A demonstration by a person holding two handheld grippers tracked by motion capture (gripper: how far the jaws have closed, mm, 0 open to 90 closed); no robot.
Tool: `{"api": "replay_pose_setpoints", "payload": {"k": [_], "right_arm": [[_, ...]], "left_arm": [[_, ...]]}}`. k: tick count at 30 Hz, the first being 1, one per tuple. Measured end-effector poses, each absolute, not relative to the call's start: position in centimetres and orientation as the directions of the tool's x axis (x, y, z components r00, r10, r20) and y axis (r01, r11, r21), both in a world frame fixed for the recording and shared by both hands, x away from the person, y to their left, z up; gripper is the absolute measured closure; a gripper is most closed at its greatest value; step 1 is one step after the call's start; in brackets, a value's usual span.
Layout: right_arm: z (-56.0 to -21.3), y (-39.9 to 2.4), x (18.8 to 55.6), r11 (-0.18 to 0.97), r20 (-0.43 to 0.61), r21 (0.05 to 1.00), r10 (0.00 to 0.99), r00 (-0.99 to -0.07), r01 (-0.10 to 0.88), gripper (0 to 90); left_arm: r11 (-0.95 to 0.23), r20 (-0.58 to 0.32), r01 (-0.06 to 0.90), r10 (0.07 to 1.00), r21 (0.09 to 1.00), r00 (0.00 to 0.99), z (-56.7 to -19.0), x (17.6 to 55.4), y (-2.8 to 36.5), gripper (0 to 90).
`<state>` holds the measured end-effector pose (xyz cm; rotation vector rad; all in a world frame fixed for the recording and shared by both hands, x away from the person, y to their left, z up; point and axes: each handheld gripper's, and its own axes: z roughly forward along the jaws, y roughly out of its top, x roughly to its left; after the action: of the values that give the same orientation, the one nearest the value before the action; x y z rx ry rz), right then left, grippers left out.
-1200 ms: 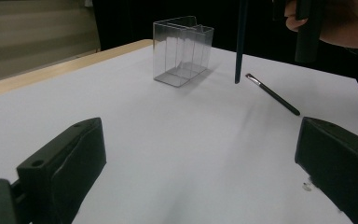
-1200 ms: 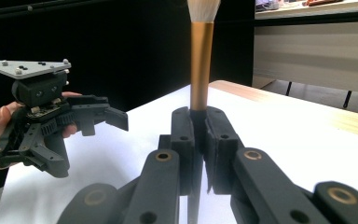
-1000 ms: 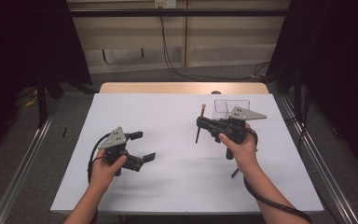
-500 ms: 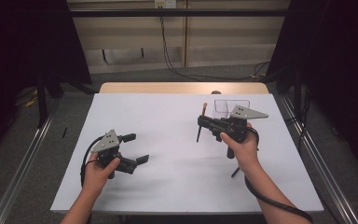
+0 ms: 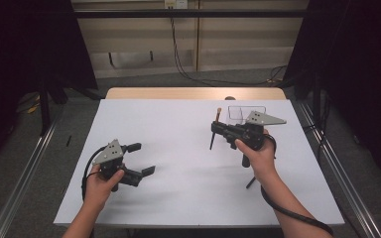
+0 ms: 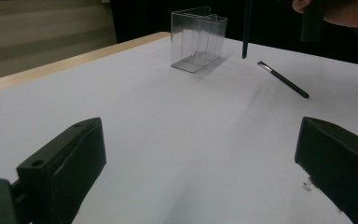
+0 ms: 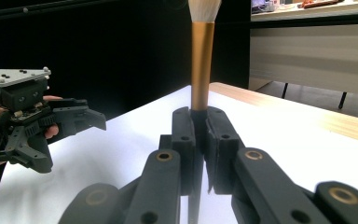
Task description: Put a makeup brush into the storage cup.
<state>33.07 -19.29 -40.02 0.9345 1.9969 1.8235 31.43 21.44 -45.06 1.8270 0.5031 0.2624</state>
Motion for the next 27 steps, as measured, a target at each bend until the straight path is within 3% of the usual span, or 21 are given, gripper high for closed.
{"api": "replay_pose_setpoints", "payload": {"k": [27], "right_arm": [[-39.9, -19.6, 33.7, -0.008, 0.217, 0.962, 0.627, -0.748, 0.273, 83.6]], "left_arm": [[-0.25, -0.065, 0.227, 0.526, 0.941, 0.848, -45.6, 30.1, 24.8, 2.2]]}}
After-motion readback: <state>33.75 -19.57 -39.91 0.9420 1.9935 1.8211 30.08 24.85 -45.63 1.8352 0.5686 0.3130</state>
